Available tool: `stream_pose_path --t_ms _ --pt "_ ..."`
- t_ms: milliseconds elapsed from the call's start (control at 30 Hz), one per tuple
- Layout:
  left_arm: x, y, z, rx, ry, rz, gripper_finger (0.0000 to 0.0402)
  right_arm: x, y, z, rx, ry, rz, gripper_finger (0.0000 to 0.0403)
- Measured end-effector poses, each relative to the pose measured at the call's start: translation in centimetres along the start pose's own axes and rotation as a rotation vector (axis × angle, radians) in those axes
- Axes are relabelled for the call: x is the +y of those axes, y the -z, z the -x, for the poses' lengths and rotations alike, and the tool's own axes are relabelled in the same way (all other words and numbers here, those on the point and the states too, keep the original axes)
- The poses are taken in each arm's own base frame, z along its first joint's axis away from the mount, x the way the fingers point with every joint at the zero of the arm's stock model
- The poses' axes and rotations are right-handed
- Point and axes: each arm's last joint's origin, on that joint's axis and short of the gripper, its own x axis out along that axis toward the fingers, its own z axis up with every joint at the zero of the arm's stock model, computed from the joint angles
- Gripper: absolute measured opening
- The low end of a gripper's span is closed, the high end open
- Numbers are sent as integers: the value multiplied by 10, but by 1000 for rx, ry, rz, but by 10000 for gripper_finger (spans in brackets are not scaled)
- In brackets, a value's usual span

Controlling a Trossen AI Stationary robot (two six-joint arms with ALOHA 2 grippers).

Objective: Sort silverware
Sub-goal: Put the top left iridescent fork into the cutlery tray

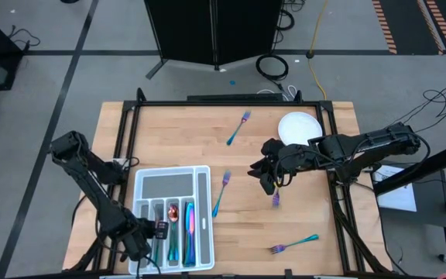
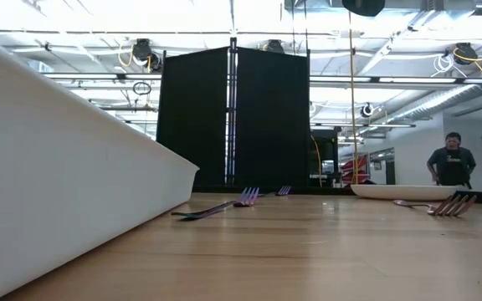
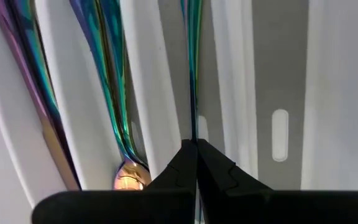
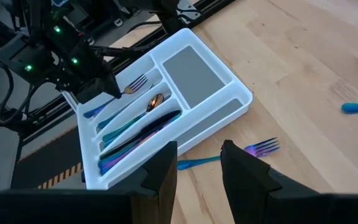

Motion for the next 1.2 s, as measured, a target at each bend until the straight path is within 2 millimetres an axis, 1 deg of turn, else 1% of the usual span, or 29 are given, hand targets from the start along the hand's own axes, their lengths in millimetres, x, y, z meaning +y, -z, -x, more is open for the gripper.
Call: stream_pose_path --t_ms 67,233,367,767,967,1200 --pt "0 0 0 3 3 6 1 0 0 0 1 1 2 109" --pt "0 1 0 5 7 164 1 0 0 0 4 3 6 109" --pt "0 1 0 8 7 220 1 -1 1 0 10 4 14 109" --pt "0 2 0 20 2 200 1 0 1 0 13 0 22 109" --pt "1 3 0 61 -46 51 2 0 1 0 14 -1 22 109" --pt "2 2 0 54 -59 54 2 0 1 0 14 -1 18 109"
